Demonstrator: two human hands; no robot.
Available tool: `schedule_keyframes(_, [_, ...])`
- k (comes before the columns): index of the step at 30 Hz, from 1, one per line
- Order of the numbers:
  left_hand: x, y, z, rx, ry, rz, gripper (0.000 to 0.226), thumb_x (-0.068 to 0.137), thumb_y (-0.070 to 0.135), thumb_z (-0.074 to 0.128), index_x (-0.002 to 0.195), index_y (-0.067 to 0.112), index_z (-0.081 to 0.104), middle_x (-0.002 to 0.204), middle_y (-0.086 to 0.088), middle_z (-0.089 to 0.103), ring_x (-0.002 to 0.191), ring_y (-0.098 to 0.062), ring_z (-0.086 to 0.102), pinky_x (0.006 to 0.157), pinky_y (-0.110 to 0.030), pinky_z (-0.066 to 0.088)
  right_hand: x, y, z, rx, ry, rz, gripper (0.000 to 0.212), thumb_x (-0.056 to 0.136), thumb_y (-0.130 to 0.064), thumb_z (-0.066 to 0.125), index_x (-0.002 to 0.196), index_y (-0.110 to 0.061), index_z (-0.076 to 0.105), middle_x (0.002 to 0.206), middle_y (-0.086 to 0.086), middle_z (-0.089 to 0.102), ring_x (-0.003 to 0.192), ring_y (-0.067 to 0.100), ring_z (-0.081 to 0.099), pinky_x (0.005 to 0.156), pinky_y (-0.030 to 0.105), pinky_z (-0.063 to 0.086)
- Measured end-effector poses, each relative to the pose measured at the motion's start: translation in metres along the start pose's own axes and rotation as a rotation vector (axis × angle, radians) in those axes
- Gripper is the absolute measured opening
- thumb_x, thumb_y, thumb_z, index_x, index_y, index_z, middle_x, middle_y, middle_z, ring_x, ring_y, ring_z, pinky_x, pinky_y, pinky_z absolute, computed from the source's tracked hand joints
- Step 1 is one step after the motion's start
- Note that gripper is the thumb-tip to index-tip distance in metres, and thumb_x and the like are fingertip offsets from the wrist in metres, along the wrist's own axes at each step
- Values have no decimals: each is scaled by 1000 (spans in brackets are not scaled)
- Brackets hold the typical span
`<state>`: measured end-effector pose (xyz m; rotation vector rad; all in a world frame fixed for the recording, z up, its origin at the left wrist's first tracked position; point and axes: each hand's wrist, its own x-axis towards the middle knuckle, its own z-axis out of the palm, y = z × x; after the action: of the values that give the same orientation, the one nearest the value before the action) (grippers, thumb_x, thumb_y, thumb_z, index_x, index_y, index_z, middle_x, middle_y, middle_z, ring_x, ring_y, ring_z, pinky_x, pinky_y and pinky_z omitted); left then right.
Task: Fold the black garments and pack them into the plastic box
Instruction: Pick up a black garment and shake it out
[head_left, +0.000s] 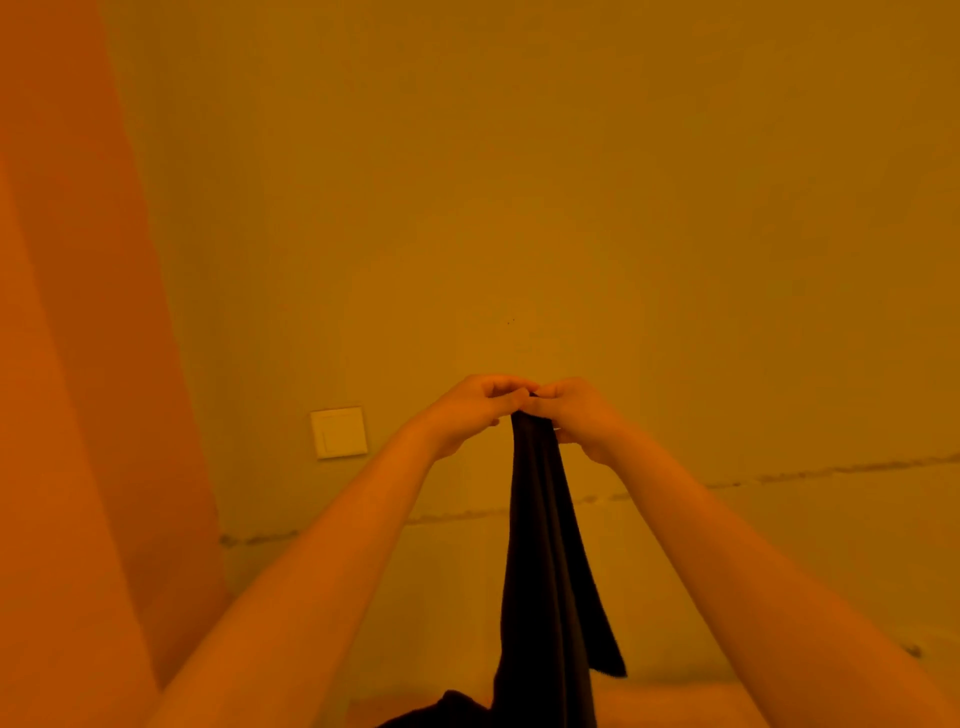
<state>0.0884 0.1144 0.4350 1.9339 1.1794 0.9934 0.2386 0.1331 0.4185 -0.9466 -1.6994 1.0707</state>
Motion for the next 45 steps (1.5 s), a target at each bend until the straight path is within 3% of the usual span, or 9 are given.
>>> schedule_keyframes(9, [11,-26,-13,-176,31,-109,13,84,20,58,73,20,52,63,14,58,71,-6,44,69,-25,30,12,15,-5,53,-232,85,13,82,-22,65,78,-10,64,63,-2,68,57,8,63,59,22,48])
schedule_keyframes(15, [11,-18,-56,-451,249,-7,29,98,5,32,74,17,42,74,0,45,71,-10,45,67,-24,34,6,43,-37,-52,-563,291,87,24,-45,93,99,-12,63,90,-1,73,84,11,69,75,24,55])
schedule_keyframes(19, [6,-31,-104,-414,395,-13,30,99,7,31,73,18,41,60,6,52,65,-8,40,59,-21,30,0,52,-80,-274,-496,300,62,28,-40,91,82,-16,72,80,-5,74,77,6,69,72,19,52])
schedule_keyframes(24, [-9,-37,-148,231,179,-61,26,96,0,37,87,15,56,84,0,56,75,-4,52,71,-19,37,-1,41,-136,-786,-335,303,21,58,-30,85,69,-20,69,65,-10,65,68,9,59,66,18,46])
schedule_keyframes(27, [-12,-32,-159,671,51,-95,15,93,7,49,100,9,64,92,-2,58,90,-12,51,72,-12,36,1,27,-159,-905,-239,306,21,78,-26,73,62,-17,63,56,-10,58,62,8,53,59,19,39])
schedule_keyframes(31, [-12,-32,-162,1070,-56,-170,15,88,31,60,73,29,59,75,10,54,78,-12,50,73,-27,33,5,2,-180,-930,-153,213,18,85,-23,65,71,-12,67,66,-1,60,66,12,55,64,22,42])
schedule_keyframes(35, [-8,-35,-158,1053,284,-7,33,89,33,57,58,27,49,61,5,49,78,-21,53,74,-30,27,9,-23,-192,-1066,-116,142,25,90,-22,58,90,2,67,82,12,59,81,23,54,79,35,39])
schedule_keyframes(38, [-3,-37,-151,974,482,58,17,91,24,55,80,17,65,75,-7,63,87,-26,58,82,-35,35,8,-35,-201,-1101,7,68,20,86,-19,64,85,0,65,79,10,58,84,25,52,75,33,36])
schedule_keyframes(45, [18,-43,-134,1019,461,12,22,95,23,49,102,14,67,106,-9,65,112,-30,51,96,-36,27,-8,-30,-231,-1057,160,-18,10,81,-18,68,79,-9,65,82,13,60,83,25,53,73,31,36])
